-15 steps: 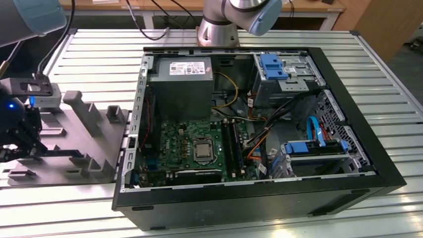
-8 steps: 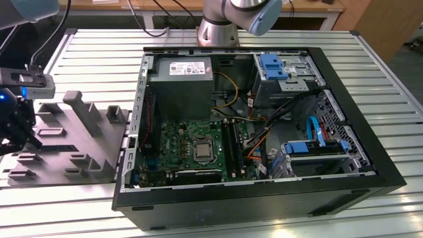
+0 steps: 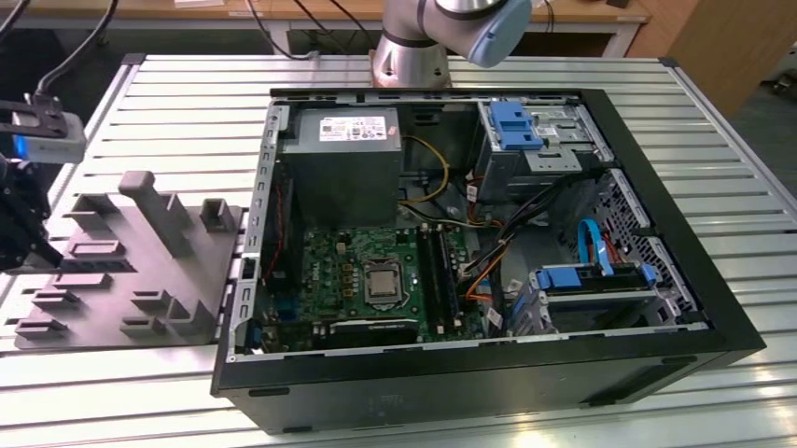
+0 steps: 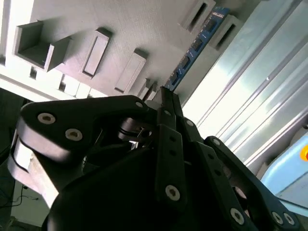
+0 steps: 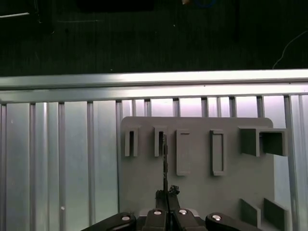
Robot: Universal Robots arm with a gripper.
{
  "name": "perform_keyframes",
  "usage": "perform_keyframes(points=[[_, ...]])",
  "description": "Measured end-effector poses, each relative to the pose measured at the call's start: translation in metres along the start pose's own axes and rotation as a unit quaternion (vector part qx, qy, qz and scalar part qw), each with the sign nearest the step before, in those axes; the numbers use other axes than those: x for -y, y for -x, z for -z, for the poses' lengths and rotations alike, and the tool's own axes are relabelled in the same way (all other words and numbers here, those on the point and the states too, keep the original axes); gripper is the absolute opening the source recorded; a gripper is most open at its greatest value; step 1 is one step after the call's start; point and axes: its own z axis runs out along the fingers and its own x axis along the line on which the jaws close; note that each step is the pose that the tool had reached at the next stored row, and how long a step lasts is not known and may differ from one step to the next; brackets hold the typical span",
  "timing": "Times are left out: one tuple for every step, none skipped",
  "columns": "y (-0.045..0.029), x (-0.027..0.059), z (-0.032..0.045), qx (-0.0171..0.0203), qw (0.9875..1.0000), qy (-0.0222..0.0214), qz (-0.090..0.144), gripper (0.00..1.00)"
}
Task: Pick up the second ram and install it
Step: 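Pick up the second ram and move it above second insertion slot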
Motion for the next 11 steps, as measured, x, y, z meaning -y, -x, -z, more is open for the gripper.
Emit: perform_keyframes(points=[[0.0001,-0.0002,0.0045,0.0001,1.0,-0.0001,0.0,0.12],[0.0002,-0.0004,0.0087,0.0,1.0,-0.0001,0.0,0.12],[0.0003,-0.0005,0.0131,0.0,1.0,0.0,0.0,0.12],[0.0005,-0.0007,0.0172,0.0,1.0,0.0,0.0,0.12],[0.0006,-0.0009,0.0214,0.0001,1.0,-0.0001,0.0,0.12],[0.0007,-0.0011,0.0261,0.0,1.0,0.0,0.0,0.12],[0.0008,-0.0012,0.0303,0.0,1.0,0.0,0.0,0.12],[0.0009,-0.0014,0.0346,0.0,1.0,0.0,0.0,0.12],[0.001,-0.0016,0.0388,0.0,1.0,0.0,0.0,0.12],[0.0012,-0.0018,0.0432,0.0,1.0,0.0,0.0,0.12],[0.0013,-0.0019,0.0474,0.0001,1.0,-0.0001,0.0,0.12]])
